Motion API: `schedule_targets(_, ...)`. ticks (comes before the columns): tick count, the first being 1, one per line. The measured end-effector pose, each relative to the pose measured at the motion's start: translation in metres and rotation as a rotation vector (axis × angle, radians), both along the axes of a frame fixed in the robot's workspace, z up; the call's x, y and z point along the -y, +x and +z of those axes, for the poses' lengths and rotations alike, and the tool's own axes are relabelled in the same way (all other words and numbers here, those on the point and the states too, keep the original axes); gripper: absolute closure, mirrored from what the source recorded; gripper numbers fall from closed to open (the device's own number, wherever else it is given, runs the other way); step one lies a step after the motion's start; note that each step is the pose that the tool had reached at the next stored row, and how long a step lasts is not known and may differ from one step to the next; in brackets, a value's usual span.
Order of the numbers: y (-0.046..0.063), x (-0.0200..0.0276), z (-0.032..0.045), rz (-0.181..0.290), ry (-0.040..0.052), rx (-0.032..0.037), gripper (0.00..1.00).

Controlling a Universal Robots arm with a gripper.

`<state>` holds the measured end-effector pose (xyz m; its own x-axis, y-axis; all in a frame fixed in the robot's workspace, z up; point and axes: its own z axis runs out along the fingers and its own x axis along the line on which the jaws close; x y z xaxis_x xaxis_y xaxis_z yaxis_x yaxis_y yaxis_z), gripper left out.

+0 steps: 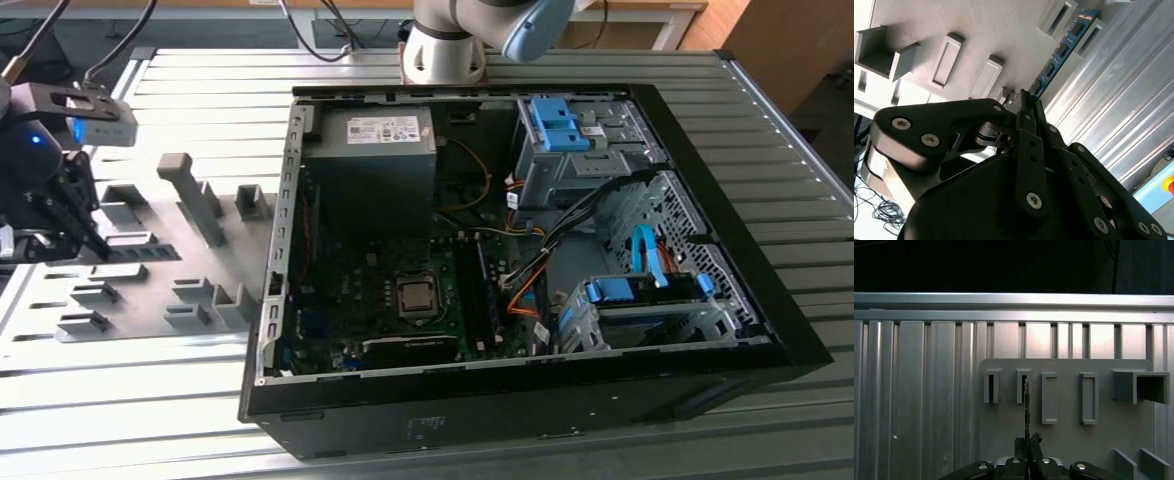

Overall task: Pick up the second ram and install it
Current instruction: 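Pick up the second ram and move it above second insertion slot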

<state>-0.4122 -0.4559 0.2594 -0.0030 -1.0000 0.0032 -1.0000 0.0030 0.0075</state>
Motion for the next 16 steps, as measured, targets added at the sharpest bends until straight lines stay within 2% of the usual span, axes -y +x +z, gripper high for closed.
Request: schedule_targets(16, 0.0, 0.0, 0.0127, 0.0, 0.0, 0.0, 0.86)
